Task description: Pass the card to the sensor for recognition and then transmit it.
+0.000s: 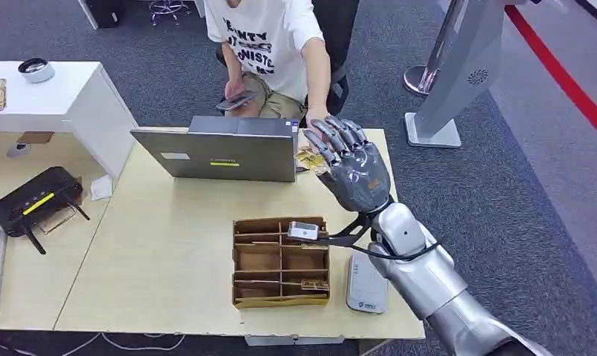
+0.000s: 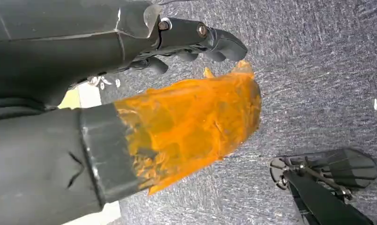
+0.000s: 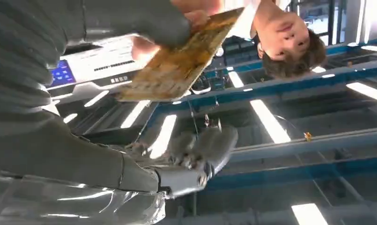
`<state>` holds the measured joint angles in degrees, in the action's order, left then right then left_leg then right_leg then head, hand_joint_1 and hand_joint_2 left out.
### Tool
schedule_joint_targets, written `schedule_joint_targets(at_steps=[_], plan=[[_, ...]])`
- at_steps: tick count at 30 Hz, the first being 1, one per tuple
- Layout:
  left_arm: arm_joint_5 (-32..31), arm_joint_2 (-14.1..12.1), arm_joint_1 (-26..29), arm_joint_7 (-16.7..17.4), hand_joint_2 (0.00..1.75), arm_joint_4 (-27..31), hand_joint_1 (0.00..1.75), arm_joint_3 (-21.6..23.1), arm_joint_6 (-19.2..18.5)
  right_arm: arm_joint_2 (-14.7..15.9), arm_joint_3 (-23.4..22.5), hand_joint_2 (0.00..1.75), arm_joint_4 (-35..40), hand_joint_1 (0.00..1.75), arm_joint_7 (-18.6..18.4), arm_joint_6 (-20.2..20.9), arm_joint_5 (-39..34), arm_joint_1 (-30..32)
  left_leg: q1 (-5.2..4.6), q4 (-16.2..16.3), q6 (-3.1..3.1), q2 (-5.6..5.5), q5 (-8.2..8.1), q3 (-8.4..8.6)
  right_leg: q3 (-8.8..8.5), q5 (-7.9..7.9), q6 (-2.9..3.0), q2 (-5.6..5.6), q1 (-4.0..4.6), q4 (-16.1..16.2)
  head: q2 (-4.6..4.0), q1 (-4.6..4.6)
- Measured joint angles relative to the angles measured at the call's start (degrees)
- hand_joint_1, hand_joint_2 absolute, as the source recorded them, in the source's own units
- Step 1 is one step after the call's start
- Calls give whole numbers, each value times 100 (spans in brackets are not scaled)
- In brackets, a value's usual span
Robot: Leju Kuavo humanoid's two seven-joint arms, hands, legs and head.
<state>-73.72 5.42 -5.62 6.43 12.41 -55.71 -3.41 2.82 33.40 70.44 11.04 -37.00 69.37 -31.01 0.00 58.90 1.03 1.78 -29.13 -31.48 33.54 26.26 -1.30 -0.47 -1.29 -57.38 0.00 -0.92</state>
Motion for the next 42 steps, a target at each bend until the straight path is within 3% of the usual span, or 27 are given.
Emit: schedule_joint_targets(at_steps=[22, 24, 28, 32, 35, 36, 38, 42], plan=[[4, 0, 3, 17, 0, 0, 0, 0, 31, -15, -184, 175, -76, 175, 101, -4, -236, 166, 0, 0, 0, 0, 0, 0, 0, 0, 0, 0, -1, 0, 0, 0], [22, 0, 4, 15, 0, 0, 0, 0, 39, -31, -216, 175, -70, 175, 183, 4, -532, 214, 0, 0, 0, 0, 0, 0, -1, 0, 0, -1, -1, 0, 0, 0], [76, 0, 29, 15, 0, 0, 0, -2, 74, -129, -304, 175, 166, 175, 540, 228, -1791, 438, 0, 0, 0, 1, 0, -1, 0, 0, 0, 0, -1, 0, 0, 4], [90, 0, 44, 9, 0, 0, 0, -2, 90, -177, -361, 175, 365, 175, 601, 332, -1930, 563, 0, 0, 0, 0, 0, -1, 0, 0, 0, -1, 0, 0, 0, 2], [184, 0, 53, -2, 0, 0, 0, -4, 116, -247, -459, 175, 617, 175, 815, 1273, -3359, 700, 1, 0, 0, -2, 0, -2, -1, 0, 0, -3, 0, 0, 0, -4], [232, 0, 61, -11, 0, 0, 0, -11, 122, -304, -539, 175, 797, 175, 796, 1875, -4234, 815, 1, 0, 0, -2, 0, -1, 0, 0, 0, -3, 0, 0, 0, 0], [293, 0, 85, -35, 0, 0, 0, -31, 138, -356, -691, 175, 1201, 175, 721, 2639, -5304, 1092, 1, 0, 0, -5, 0, -4, 1, 1, 0, -6, 0, 0, 0, 0], [406, 0, 127, -35, 0, 0, 0, -153, 175, -356, -992, 175, 1709, 175, 605, 3658, -6889, 1598, 1, 0, 0, -6, -2, -5, 2, 5, -2, -6, -1, 2, 0, 0]])
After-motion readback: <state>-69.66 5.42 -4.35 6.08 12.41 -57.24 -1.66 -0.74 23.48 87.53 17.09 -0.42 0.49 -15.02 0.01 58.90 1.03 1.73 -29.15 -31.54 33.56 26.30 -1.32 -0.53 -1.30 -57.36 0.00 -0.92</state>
